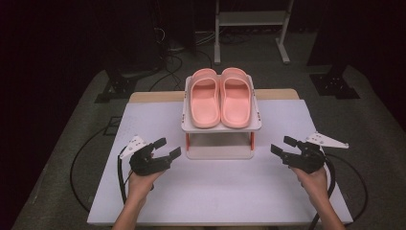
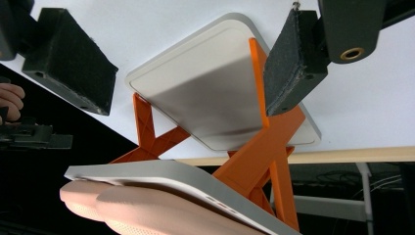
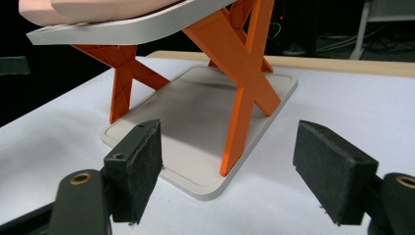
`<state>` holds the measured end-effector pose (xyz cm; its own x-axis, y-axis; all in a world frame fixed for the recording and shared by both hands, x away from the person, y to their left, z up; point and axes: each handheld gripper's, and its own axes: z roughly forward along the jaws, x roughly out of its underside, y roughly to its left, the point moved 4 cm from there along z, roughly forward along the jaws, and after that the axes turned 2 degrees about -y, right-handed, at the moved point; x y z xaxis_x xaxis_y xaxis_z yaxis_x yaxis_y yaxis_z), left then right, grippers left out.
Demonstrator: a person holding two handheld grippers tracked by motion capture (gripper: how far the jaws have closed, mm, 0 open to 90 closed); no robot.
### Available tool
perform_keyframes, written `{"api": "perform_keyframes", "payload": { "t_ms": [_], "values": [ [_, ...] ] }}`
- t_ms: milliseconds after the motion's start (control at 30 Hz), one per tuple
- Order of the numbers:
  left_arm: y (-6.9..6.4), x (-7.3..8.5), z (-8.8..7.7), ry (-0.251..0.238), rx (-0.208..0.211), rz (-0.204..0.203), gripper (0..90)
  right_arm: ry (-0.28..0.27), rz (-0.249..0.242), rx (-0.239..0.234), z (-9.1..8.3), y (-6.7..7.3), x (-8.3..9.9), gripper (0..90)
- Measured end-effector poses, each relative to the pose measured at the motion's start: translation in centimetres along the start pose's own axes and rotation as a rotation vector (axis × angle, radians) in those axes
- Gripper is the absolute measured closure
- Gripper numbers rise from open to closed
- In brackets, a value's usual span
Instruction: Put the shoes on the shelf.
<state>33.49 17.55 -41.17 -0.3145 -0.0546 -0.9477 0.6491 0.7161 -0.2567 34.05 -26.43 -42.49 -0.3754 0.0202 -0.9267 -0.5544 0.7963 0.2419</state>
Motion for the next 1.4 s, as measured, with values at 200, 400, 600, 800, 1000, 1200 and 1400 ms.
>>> {"api": "perform_keyframes", "payload": {
  "t_ms": [200,400,600,800,1000,1200,1400],
  "values": [
    [0.2,0.5,-0.4,-0.001,-0.001,-0.001,18.9,0.013,-0.012,0.002,-0.2,-0.1,0.8,24.6],
    [0.2,0.9,-0.8,-0.005,-0.007,-0.001,18.3,0.019,-0.025,0.006,-0.6,0.0,0.9,24.1],
    [0.2,1.4,-1.2,-0.013,-0.007,-0.007,18.0,0.013,-0.038,0.006,-1.0,0.1,1.4,23.2],
    [0.3,1.8,-1.6,-0.015,-0.011,-0.007,17.7,0.023,-0.034,0.011,-1.1,0.0,2.4,21.3],
    [0.3,2.4,-2.0,-0.01,-0.013,-0.01,17.3,0.038,-0.026,0.016,-1.3,-0.2,3.3,20.4],
    [0.2,3.3,-2.2,-0.01,-0.012,-0.021,16.5,0.026,-0.015,0.019,-1.8,-0.4,4.1,20.9],
    [0.0,4.3,-2.3,0.003,-0.008,-0.028,16.5,0.01,-0.016,0.029,-2.4,-0.5,5.2,20.8]
  ]
}}
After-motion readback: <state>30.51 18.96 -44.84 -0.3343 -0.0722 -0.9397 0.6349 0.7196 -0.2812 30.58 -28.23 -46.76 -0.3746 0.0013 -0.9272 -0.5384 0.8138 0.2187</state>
